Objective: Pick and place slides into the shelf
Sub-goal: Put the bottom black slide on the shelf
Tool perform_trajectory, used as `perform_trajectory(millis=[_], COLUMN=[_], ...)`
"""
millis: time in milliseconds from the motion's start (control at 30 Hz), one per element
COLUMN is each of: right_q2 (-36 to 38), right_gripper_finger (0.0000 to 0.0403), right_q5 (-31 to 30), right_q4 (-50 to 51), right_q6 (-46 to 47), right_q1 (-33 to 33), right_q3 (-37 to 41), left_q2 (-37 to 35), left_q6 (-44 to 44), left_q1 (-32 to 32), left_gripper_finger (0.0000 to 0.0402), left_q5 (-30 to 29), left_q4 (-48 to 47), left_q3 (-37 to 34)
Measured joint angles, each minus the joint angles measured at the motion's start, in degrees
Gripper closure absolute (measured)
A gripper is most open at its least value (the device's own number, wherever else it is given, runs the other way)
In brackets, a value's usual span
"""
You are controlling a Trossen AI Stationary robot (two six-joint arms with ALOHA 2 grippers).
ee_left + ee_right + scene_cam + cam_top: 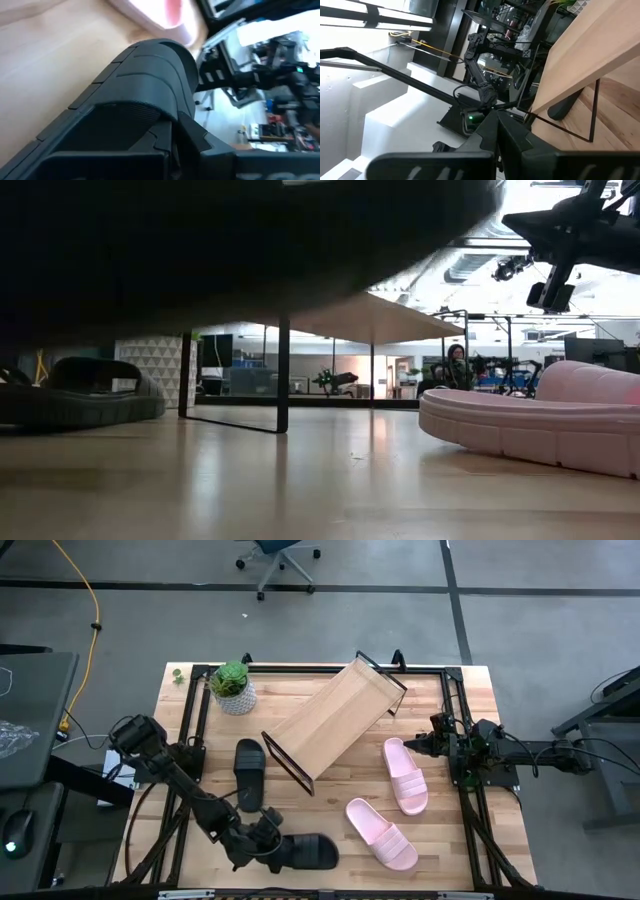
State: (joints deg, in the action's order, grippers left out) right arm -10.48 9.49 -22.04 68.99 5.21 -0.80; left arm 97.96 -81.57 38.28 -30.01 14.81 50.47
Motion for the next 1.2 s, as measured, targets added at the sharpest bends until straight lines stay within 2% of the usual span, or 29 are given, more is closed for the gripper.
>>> perform_trajectory(millis=[133,267,400,633,767,900,1000,1100,1200], right_q2=[0.0,0.0,0.0,0.0,0.0,0.0,-0.3,-1.3,-3.5], right_gripper_finger=[0.0402,0.0402,0.0402,0.0402,0.0402,0.0402,0.0402,0.0399,0.0382], right_q5=[0.0,0.0,0.3,1.1,1.4,1.6,3.0,3.5,3.6], right_q4=[0.0,0.1,0.0,-1.1,-4.3,-6.1,-4.4,0.1,9.1], right_q6=[0.1,0.1,0.3,2.6,3.1,4.2,2.3,-2.8,-10.1], right_q1=[0.0,0.0,0.0,0.0,0.0,0.0,0.0,0.0,0.0], right_q3=[0.0,0.0,0.0,0.0,0.0,0.0,-2.2,-7.5,-15.0], left_q2=[-2.6,-5.1,-7.1,-7.8,-7.8,-7.9,-7.8,-7.7,-7.8], left_q6=[4.6,8.7,11.7,18.7,26.3,34.0,38.5,42.5,46.5], left_q1=[0.0,0.0,0.0,-2.9,-6.8,-10.8,-14.2,-18.2,-22.8], left_gripper_finger=[0.0401,0.0401,0.0401,0.0402,0.0401,0.0401,0.0401,0.0401,0.0401], left_q5=[0.5,1.2,1.5,-0.2,-2.1,-2.8,-2.7,-1.0,2.7], left_q4=[-0.7,-7.5,-21.4,-56.5,-67.8,-73.5,-75.3,-76.4,-76.4], left_q3=[2.3,7.3,15.3,35.6,45.2,52.5,54.8,56.0,56.1])
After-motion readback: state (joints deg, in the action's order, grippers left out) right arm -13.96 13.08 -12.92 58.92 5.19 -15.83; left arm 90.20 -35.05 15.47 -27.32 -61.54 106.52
